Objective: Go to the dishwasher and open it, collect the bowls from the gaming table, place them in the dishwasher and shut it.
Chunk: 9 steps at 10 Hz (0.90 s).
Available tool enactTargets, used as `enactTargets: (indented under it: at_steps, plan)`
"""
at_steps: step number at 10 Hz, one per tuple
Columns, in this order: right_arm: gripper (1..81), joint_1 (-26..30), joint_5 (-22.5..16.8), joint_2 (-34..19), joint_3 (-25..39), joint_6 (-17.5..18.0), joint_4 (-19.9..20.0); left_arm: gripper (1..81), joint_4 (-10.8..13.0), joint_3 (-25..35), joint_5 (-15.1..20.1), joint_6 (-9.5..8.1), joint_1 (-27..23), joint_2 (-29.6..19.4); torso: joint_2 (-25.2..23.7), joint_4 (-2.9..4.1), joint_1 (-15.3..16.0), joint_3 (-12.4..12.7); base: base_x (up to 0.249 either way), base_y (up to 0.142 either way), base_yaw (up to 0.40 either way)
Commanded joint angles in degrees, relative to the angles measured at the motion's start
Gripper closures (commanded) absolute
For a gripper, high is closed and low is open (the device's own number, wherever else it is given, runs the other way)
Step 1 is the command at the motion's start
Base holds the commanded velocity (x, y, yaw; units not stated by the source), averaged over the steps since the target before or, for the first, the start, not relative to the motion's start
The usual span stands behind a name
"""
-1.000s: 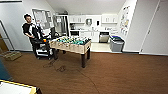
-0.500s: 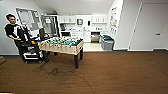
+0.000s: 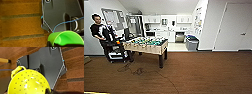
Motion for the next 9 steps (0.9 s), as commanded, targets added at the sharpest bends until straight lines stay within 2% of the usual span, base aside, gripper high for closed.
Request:
enactTargets:
  at_steps: [1, 3, 9]
  plan:
    - [81.1, 1.9, -3.7, -0.9, 0.6, -0.1, -0.3, 81.1, -0.2, -0.5, 3.3, 0.14, -2.4, -0.4, 0.0, 0.00, 0.0, 0.0, 0.000, 0.000, 0.000]
    - [81.1, 1.9, -3.7, -0.1, 0.2, -0.1, -0.5, 81.1, -0.2, -0.6, 3.3, 0.14, -2.4, 0.0, 0.0, 0.00, 0.0, 0.0, 0.000, 0.000, 0.000]
    - [81.1, 1.8, -3.6, 0.2, 0.3, -0.1, -0.6, 81.1, 0.1, -0.6, 3.3, 0.14, -2.4, 0.7, 0.0, 0.00, 0.1, 0.0, 0.094, 0.000, 0.000]
